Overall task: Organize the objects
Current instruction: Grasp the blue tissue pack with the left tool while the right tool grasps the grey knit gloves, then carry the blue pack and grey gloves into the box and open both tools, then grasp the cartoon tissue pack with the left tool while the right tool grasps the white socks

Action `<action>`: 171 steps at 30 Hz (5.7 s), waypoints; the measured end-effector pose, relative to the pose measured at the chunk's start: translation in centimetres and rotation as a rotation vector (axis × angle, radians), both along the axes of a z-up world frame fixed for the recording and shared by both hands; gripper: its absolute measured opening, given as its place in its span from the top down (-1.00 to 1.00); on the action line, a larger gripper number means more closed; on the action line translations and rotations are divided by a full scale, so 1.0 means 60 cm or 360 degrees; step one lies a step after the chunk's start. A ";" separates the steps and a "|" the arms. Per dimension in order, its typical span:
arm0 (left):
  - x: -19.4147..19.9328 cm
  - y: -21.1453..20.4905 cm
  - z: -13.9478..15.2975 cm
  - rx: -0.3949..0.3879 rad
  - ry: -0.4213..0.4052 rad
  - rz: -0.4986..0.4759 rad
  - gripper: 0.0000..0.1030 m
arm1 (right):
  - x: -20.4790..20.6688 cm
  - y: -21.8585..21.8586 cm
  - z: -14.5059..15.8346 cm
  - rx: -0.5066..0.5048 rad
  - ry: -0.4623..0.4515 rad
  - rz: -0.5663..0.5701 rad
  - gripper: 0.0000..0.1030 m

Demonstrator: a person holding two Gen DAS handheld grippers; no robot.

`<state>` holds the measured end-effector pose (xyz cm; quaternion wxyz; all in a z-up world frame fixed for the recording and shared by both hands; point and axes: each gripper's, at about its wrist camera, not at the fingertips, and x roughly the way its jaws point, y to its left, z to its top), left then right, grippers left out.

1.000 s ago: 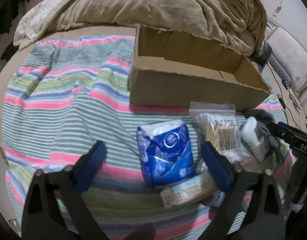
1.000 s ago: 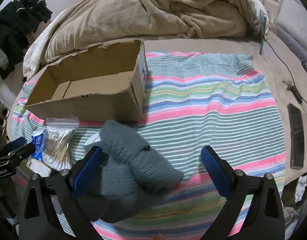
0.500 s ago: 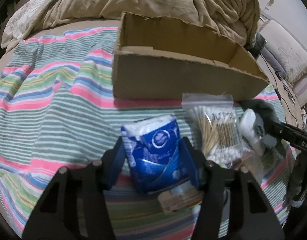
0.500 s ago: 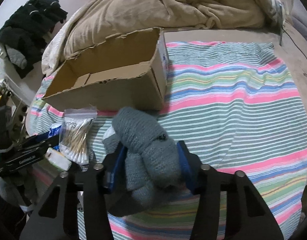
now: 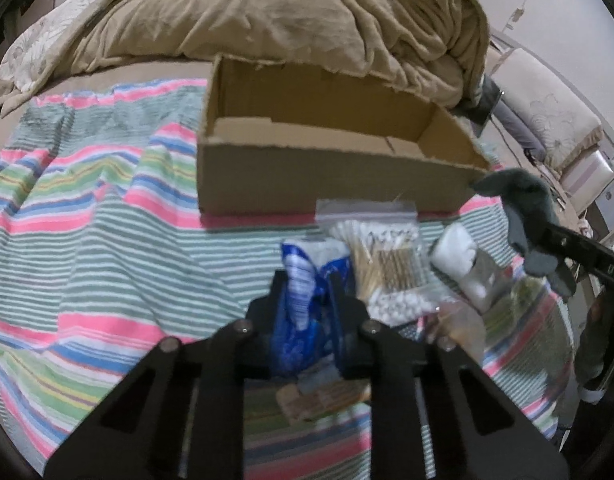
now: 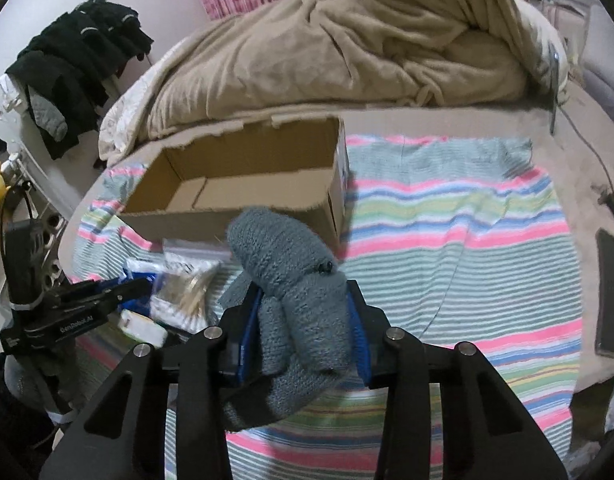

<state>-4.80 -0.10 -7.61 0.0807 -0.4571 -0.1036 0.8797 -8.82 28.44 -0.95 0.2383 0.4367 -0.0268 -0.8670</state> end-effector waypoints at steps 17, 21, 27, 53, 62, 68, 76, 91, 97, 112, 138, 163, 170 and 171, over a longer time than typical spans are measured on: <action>0.009 0.003 0.032 0.0047 0.0088 -0.0051 0.75 | 0.010 -0.012 0.054 -0.0035 0.0137 0.0030 0.20; 0.015 -0.008 0.074 0.0071 0.0169 -0.0037 0.75 | 0.002 -0.020 0.072 -0.0038 0.0196 0.0056 0.20; 0.005 -0.017 0.144 0.0051 0.0336 -0.0044 0.75 | -0.027 -0.038 0.098 -0.0036 0.0278 0.0092 0.19; -0.195 0.010 0.046 0.0050 0.0179 -0.0102 0.74 | -0.184 -0.128 -0.021 0.0120 0.0087 0.0147 0.16; -0.199 0.020 0.036 -0.0012 0.0106 -0.0086 0.56 | -0.183 -0.142 -0.039 0.0155 0.0090 0.0167 0.03; -0.177 0.015 0.065 -0.0054 0.0145 -0.0047 0.17 | -0.168 -0.124 -0.018 0.0082 0.0131 0.0105 -0.35; -0.129 0.010 0.111 -0.0029 0.0236 -0.0025 -0.43 | -0.122 -0.089 0.030 0.0051 0.0210 0.0012 -0.53; 0.003 0.001 0.183 -0.0005 0.0362 -0.0023 -0.61 | -0.006 -0.030 0.097 -0.0009 0.0289 -0.0109 -0.54; 0.034 0.009 0.161 0.0014 0.0295 -0.0027 -0.61 | 0.032 -0.019 0.104 0.0004 0.0298 -0.0109 -0.54; 0.075 0.011 0.056 0.0013 0.0055 0.0018 -0.61 | 0.053 -0.007 0.015 0.0086 0.0109 -0.0069 -0.54; 0.046 0.062 -0.062 -0.0111 -0.0137 -0.0272 -0.04 | -0.012 -0.068 -0.114 0.0210 -0.0149 0.0078 -0.23; 0.075 0.028 0.032 0.0111 0.0067 -0.0255 0.53 | 0.021 -0.063 -0.013 0.0110 0.0067 0.0123 0.21; 0.060 0.016 0.071 0.0115 0.0160 -0.0220 0.53 | 0.016 -0.065 0.022 0.0075 0.0142 0.0122 0.21; 0.056 0.013 0.078 0.0121 0.0174 -0.0215 0.53 | 0.015 -0.067 0.025 0.0071 0.0148 0.0123 0.21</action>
